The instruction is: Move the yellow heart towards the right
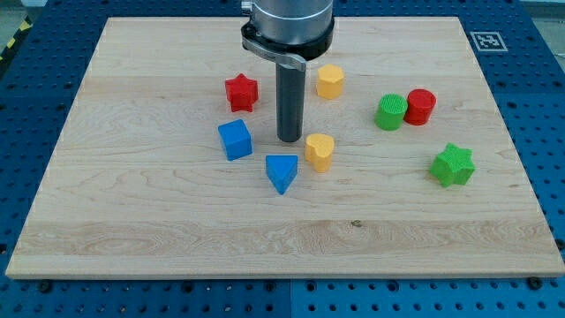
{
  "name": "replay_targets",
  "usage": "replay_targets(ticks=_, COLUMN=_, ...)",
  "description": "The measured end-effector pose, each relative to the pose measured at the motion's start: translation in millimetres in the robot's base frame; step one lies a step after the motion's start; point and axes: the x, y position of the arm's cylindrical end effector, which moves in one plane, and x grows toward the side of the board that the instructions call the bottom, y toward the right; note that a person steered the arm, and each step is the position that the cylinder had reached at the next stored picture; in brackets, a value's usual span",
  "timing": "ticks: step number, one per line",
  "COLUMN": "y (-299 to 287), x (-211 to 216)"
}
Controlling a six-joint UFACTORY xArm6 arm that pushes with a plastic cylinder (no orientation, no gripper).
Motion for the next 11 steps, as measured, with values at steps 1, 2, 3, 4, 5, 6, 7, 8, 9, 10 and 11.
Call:
replay_targets(ticks=1, y=0.0, x=0.8)
replay_targets(ticks=2, y=0.0, x=6.1)
replay_targets(ticks=3, y=0.6, x=10.1)
replay_targets(ticks=4, y=2.8, x=17.3)
replay_targets(ticks=5, y=4.5, x=28.6)
replay_targets(ticks=6, y=20.2, x=29.3)
replay_targets(ticks=7, y=32.6, x=22.7)
replay_targets(ticks=8, y=33.9, x=18.4)
replay_targets(ticks=9, y=40.3, x=16.9)
replay_targets(ticks=10, y=57.2, x=13.6)
replay_targets(ticks=11, y=74.7, x=8.2)
